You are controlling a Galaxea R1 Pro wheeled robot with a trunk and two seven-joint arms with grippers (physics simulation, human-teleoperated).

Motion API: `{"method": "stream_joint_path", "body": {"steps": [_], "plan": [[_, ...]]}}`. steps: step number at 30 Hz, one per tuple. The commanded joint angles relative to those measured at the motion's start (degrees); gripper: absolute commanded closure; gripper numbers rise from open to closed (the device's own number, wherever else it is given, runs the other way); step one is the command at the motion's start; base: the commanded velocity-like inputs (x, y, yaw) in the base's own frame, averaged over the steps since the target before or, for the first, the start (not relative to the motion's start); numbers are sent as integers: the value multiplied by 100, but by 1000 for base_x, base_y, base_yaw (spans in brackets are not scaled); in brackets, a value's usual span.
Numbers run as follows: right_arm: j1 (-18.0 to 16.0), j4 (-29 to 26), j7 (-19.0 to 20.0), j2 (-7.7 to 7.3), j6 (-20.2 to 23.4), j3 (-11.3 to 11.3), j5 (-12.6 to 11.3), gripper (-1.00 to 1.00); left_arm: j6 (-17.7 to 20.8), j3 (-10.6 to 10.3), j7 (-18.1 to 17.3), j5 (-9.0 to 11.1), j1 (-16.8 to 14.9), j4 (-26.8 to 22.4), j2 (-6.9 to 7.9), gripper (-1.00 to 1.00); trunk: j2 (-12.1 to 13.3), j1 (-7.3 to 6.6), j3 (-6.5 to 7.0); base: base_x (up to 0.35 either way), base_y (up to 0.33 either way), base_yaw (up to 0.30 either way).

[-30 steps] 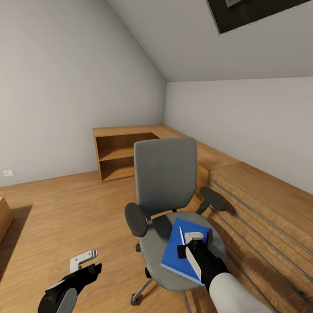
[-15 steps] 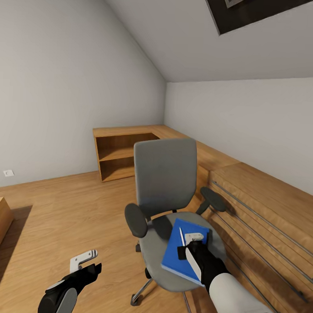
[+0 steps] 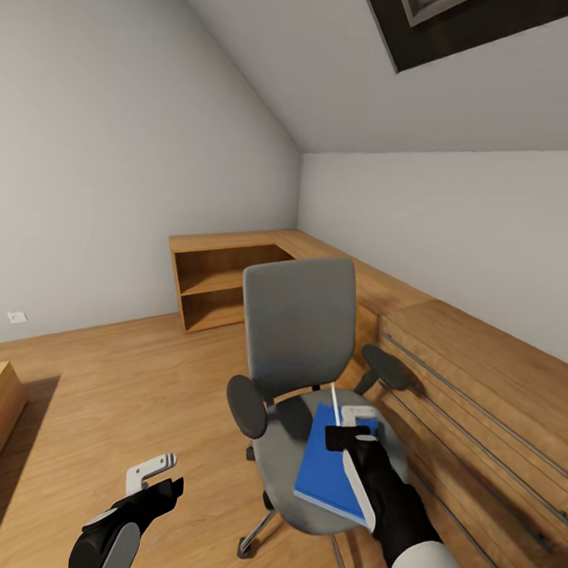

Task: In the bedroom, organize the workspace by keeping the computer under the desk, ensuring the monitor is on the desk, placing the keyboard on the desk next to the monitor, placing the mouse on the desk next to the keyboard, moving the folder from the swivel chair onto the desk next to the mouse, stacking the notebook on top of the folder with the pen on top of the notebook, and positioning the swivel chair next to the desk.

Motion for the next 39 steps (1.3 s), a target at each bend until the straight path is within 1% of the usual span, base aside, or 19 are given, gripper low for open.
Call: {"method": "stream_joint_path", "body": {"steps": [1, 8, 10, 13, 14, 15, 19, 20, 24, 26, 27, 28, 30, 31, 33, 34, 35, 36, 39], "plan": [[77, -201, -55, -3, 90, 10, -27, 100, 15, 1, 49, 62, -3, -7, -2, -100, 39, -25, 13, -219, 0, 0], [311, -882, -85, -4, 247, -4, -43, 100, 15, 1, 40, 57, -3, -7, -2, -100, 319, -178, 138, -300, 0, 0], [412, -1118, -87, -4, 286, -8, -45, 100, 15, 1, 40, 58, -3, -7, -2, -100, 400, -222, 174, -333, 0, 0], [614, -1596, -87, -4, 459, -44, -49, 100, 15, 1, 38, 61, -3, -7, -2, -100, 520, -288, 228, -336, 0, 0], [791, -2153, -88, 5, 797, -287, -55, 100, 15, 1, 35, 64, -3, -7, -5, -100, 560, -310, 246, -338, 0, 0], [811, -2269, -85, 8, 894, -347, -58, 100, 15, 1, 34, 64, -3, -7, -7, -100, 600, -332, 264, -338, 0, 0], [844, -2583, -87, 8, 1049, -479, -62, 100, 12, -23, 34, 61, -3, -7, -10, -100, 761, -420, 336, -319, 0, 0], [905, -3015, -88, 12, 1271, -1128, -63, 100, 11, -344, 41, -253, -3, -7, -15, -100, 801, -442, 354, -12, 0, -4], [908, -3207, -87, 13, 1404, -1414, -65, 100, 11, -403, 48, -311, -3, -3, -18, -100, 961, -530, 426, -5, 0, -108], [908, -3326, -87, 33, 1475, -1844, -71, 100, 7, -478, 62, -335, -2, 67, -21, -100, 1041, -574, 461, -1, 0, -156], [908, -3343, -87, 35, 1486, -1891, -71, 100, 7, -484, 63, -338, -2, 76, -22, -100, 1081, -596, 479, -1, 0, -91], [908, -3396, -84, 39, 1547, -2036, -72, 100, -22, -542, 67, -348, -1, 111, -26, -100, 1121, -618, 497, 0, 0, -24], [908, -3423, -85, 40, 1563, -2071, -72, 100, -37, -664, 71, -365, 3, 119, -22, -100, 1202, -662, 532, 0, 0, -12], [908, -3466, -80, 33, 1575, -2415, -70, 100, -49, -900, 158, -566, 24, 124, -19, -100, 1242, -684, 552, 0, 0, -181], [908, -3468, -73, 32, 1602, -2683, -107, 100, -50, -981, 189, -588, 36, 124, -19, -100, 1322, -728, 590, 0, 0, -215], [908, -3468, -70, 32, 1640, -2796, -159, 100, -52, -1030, 199, -596, 41, 124, -19, -100, 1362, -749, 609, 0, 0, -252], [908, -3467, -66, 32, 1708, -2974, -279, 100, -54, -1120, 208, -604, 45, 124, -16, -100, 1402, -771, 627, 0, 0, -271], [908, -3467, -67, 32, 1727, -3041, -329, 100, -54, -1145, 210, -606, 46, 124, -15, -100, 1442, -793, 645, 0, 0, -275], [908, -3467, -70, 20, 1793, -3482, -665, 100, -55, -1239, 271, -611, 49, 124, -11, -100, 1563, -859, 700, 0, 0, -284]]}}
